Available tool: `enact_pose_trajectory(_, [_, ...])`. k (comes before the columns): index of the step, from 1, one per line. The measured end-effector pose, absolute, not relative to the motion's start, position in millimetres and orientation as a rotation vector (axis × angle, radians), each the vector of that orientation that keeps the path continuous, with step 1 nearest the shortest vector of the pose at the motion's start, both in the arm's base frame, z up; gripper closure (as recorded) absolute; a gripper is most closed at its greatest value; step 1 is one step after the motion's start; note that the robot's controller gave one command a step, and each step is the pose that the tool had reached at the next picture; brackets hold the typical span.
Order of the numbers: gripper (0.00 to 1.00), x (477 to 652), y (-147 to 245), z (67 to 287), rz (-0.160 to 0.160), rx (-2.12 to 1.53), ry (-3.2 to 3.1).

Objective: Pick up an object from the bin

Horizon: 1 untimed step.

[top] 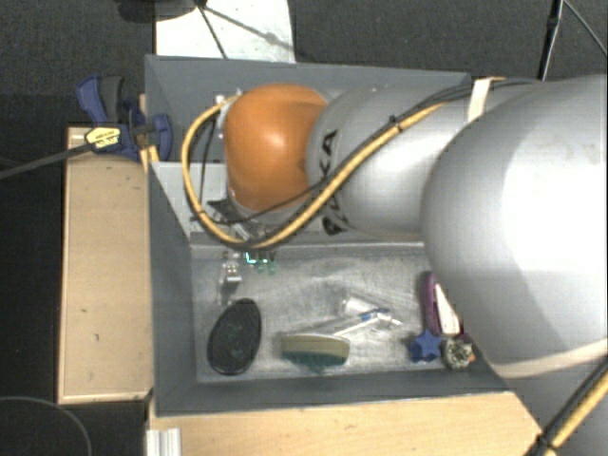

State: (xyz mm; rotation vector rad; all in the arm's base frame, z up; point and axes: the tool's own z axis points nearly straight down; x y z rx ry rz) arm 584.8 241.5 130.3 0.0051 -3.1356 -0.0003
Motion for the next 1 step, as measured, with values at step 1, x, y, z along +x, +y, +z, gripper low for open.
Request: enact_pose_trajectory(1, [0.00, 571.6, 177.6, 111.2, 0.003, 0.393, -3.116])
